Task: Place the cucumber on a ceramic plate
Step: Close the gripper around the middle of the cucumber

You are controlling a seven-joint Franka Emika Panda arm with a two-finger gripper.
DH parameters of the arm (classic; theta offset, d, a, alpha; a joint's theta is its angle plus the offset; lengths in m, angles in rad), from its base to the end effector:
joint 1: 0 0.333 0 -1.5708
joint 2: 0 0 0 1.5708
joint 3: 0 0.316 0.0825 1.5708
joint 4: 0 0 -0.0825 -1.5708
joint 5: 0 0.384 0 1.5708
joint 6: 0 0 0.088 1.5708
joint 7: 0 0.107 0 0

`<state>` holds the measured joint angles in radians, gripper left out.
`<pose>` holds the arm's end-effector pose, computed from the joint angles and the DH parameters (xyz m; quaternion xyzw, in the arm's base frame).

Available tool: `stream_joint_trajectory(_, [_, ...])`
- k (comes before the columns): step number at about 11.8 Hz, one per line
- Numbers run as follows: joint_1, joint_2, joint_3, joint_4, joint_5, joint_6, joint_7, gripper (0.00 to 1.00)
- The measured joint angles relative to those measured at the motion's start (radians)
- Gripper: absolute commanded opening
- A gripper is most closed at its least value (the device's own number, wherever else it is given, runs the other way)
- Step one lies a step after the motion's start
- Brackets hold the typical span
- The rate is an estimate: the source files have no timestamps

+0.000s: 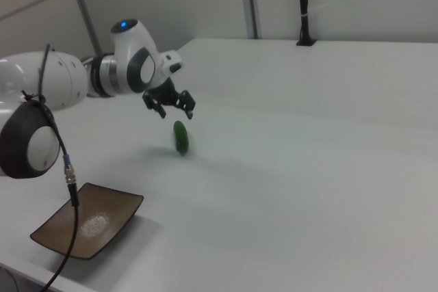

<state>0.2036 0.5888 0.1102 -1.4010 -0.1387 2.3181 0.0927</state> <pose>0.7157 0.2109 0.3982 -0.9769 -0.1325 -0.1677 0.0046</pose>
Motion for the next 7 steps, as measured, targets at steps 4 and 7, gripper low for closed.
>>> stream_joint_trajectory(4, [0.049, 0.142, 0.0, 0.039, -0.046, 0.105, 0.0, 1.0])
stream_joint_trajectory(7, [0.046, 0.161, 0.0, 0.054, -0.094, 0.11, 0.0, 0.97])
